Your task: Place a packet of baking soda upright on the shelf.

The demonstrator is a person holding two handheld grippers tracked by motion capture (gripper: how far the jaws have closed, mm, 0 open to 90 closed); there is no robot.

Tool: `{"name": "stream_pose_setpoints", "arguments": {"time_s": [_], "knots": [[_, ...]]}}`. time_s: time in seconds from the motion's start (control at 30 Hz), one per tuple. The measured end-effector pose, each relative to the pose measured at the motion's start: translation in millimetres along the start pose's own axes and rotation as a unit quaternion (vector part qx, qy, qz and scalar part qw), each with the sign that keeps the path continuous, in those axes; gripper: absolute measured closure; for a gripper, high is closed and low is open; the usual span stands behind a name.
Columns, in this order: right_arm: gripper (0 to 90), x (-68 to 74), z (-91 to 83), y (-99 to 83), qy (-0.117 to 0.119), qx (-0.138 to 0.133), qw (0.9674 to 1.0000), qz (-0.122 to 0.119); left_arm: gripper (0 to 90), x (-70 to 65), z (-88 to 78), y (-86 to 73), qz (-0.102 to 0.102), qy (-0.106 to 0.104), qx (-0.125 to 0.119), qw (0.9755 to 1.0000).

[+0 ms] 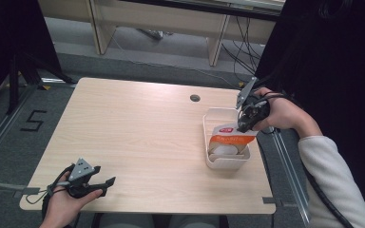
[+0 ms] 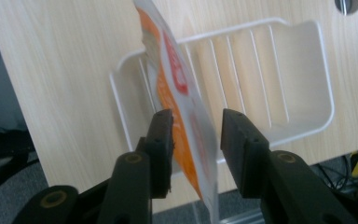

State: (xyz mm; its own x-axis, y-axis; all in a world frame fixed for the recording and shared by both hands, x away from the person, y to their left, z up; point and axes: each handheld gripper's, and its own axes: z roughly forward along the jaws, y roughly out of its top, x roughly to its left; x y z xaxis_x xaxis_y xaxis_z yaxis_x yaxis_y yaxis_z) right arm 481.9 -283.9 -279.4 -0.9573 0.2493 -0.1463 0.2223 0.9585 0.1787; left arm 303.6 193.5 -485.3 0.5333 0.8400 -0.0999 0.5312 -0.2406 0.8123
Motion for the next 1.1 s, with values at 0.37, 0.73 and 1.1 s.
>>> {"name": "stream_pose_setpoints", "arguments": {"time_s": [0.37,0.73,1.1], "knots": [[55.5,22.4,-7.4,22.6,0.008,-0.064,0.9979,0.004,29.9,0.0,-0.3,0.0,0.000,0.001,-0.001,1.0000],[57.5,64.9,7.4,56.8,-0.006,-0.169,0.9856,-0.005,29.6,-0.9,-1.0,0.3,-0.001,-0.002,-0.007,1.0000],[61.3,106.7,52.9,65.1,0.025,-0.168,0.9855,-0.003,29.3,-1.2,-1.0,0.6,0.001,-0.004,-0.010,0.9999]]}}
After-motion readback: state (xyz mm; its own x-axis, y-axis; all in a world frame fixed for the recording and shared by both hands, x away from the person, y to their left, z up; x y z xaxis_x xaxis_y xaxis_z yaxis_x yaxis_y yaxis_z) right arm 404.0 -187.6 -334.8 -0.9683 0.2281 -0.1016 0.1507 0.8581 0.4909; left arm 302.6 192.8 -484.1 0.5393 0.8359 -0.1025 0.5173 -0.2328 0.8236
